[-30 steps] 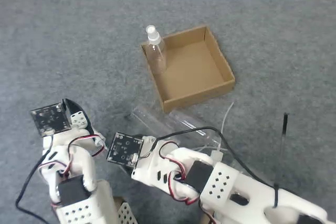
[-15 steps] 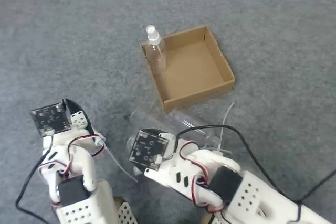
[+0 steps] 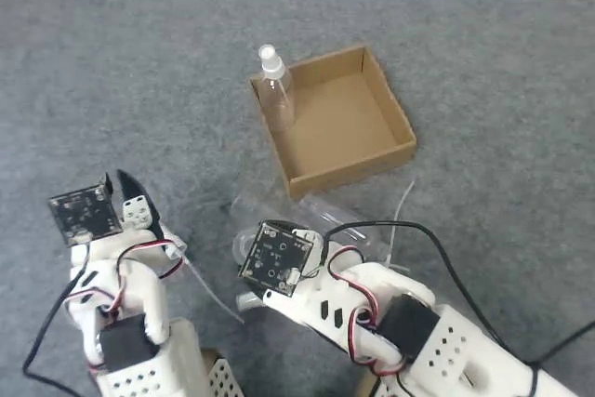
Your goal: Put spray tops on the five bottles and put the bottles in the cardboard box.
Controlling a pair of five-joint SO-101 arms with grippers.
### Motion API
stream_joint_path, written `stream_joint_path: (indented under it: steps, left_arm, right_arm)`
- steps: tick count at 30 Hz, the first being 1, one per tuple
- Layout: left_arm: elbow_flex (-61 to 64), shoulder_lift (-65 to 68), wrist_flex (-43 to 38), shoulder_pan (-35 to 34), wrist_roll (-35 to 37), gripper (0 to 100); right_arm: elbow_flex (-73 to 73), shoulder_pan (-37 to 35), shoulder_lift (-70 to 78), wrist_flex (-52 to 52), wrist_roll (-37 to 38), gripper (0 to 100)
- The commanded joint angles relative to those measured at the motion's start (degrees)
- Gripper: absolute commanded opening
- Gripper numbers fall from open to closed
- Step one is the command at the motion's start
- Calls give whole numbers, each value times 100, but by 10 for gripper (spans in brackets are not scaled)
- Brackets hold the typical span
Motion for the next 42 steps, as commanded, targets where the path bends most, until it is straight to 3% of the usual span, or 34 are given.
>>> stream_joint_path:
  steps: [1,5,15,26,35,42]
  left_arm:
    - [-409,-53,26,0,-53,90]
    - [-409,-44,26,0,-466,60]
    - [-1191,-44,554,-360,-774,85]
    - [-1235,-35,730,-343,-1327,109]
    - [-1244,-35,1257,-343,-1371,142]
    - [-1253,-35,1160,-343,-1547,145]
  right_arm:
    - [-79,92,-163,-110,70,20]
    - [-70,92,-154,-110,79,20]
    - [-70,101,-154,-101,79,20]
    - [-70,382,-207,-110,88,20]
    - [-114,400,-215,-57,88,18]
    - [-475,892,-215,330,70,20]
